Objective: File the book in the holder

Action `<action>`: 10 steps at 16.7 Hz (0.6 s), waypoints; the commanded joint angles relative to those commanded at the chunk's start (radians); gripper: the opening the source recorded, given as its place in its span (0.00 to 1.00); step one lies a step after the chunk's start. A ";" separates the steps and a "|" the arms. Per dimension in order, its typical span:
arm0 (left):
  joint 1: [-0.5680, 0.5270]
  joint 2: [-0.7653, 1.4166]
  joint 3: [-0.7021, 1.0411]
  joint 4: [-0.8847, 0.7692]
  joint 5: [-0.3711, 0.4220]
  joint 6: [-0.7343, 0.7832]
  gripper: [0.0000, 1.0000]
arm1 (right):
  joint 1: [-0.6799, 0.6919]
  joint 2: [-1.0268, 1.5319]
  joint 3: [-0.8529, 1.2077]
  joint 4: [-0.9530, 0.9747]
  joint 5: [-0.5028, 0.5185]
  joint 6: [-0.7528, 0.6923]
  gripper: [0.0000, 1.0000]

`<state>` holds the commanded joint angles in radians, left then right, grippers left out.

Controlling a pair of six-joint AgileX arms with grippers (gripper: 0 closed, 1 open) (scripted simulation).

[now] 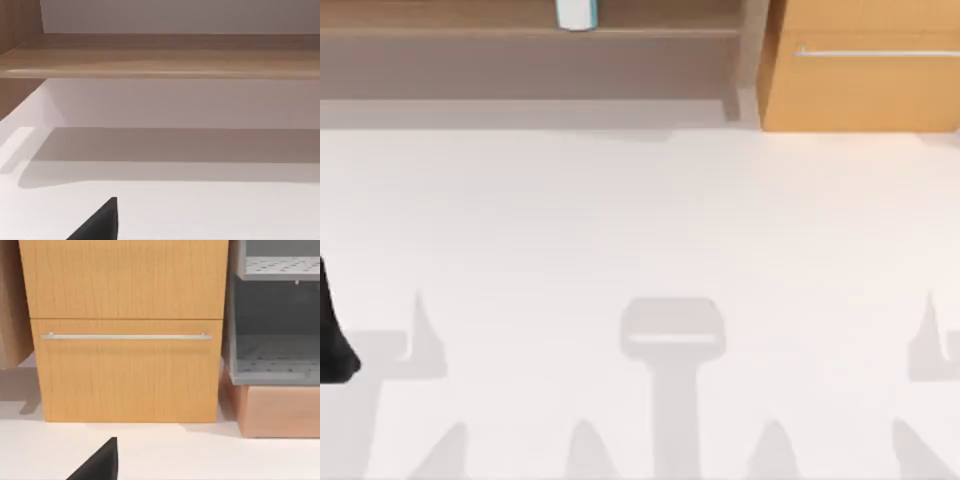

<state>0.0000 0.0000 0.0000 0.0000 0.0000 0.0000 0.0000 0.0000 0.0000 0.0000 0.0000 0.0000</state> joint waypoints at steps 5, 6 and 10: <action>0.000 0.000 0.000 0.000 0.000 0.000 1.00 | 0.027 0.053 0.053 0.010 0.024 0.000 1.00; 0.000 0.000 0.000 0.000 0.000 0.000 1.00 | 0.045 0.089 0.088 0.016 0.039 -0.001 1.00; 0.000 0.000 0.000 0.000 0.000 0.000 1.00 | 0.150 0.328 0.304 0.049 0.136 -0.010 1.00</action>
<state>0.0000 0.0000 0.0000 0.0000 0.0000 0.0000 0.1499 0.3280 0.3043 0.0494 0.1358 -0.0104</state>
